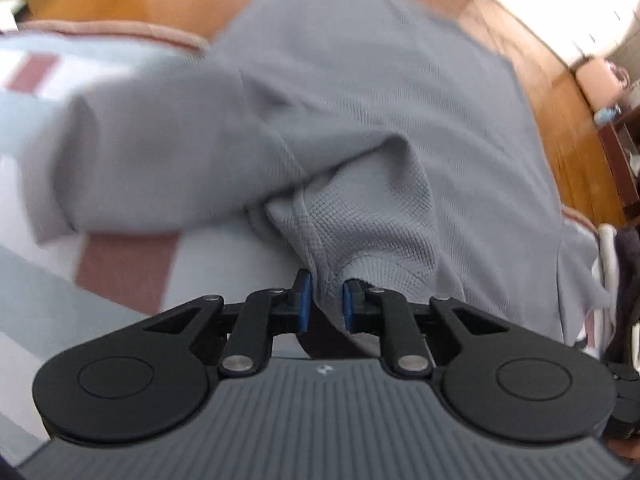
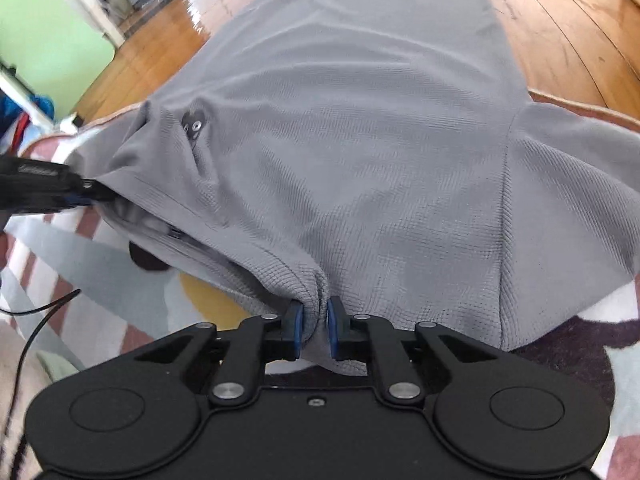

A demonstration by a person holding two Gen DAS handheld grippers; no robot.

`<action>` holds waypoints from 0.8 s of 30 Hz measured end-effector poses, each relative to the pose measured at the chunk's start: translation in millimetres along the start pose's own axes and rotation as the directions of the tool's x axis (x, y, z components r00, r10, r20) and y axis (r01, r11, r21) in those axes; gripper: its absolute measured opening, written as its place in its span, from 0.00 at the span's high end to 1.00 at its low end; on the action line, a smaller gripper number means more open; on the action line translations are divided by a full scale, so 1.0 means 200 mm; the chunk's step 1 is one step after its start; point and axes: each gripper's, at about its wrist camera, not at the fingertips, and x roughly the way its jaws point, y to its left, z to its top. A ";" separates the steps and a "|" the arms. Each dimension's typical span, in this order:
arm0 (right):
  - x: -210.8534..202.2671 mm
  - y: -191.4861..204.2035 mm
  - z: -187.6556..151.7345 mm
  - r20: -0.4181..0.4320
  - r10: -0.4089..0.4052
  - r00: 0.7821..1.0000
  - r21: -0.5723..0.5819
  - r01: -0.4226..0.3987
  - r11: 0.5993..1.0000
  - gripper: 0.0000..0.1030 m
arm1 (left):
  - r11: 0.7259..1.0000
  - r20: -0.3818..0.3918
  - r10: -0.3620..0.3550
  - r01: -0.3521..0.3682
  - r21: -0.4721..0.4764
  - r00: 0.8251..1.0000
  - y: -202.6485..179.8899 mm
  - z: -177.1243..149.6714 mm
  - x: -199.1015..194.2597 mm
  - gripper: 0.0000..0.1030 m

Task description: Fold clothes

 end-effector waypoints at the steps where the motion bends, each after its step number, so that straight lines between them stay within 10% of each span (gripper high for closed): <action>1: 0.00 0.02 0.00 0.005 -0.011 1.000 -0.030 0.011 1.000 0.78 | 1.000 -0.030 -0.006 0.006 0.015 1.000 -0.01 0.01 0.04 0.82; 5: 0.00 0.12 0.00 0.051 -0.065 0.997 -0.151 0.072 0.986 0.75 | 0.992 -0.069 0.055 -0.046 0.116 0.996 -0.09 0.01 0.14 0.65; 8: -0.05 0.15 0.00 0.094 -0.117 0.989 -0.217 0.135 0.967 0.94 | 0.976 0.006 0.116 -0.115 0.186 0.993 -0.14 0.02 0.13 0.94; 14: -0.26 0.16 0.03 0.198 -0.064 0.978 -0.292 0.121 0.949 0.94 | 0.949 0.252 0.154 -0.214 0.232 0.955 -0.22 -0.07 -0.29 0.94; 20: -0.16 0.14 -0.10 -0.033 -0.050 0.998 -0.418 0.032 0.908 0.95 | 0.876 0.026 0.261 -0.248 0.413 0.965 -0.28 -0.31 -0.12 0.91; 24: -0.14 0.07 -0.12 -0.051 -0.012 0.999 -0.346 -0.007 0.938 0.95 | 0.896 0.004 0.239 -0.222 0.385 0.971 -0.26 -0.28 -0.14 0.70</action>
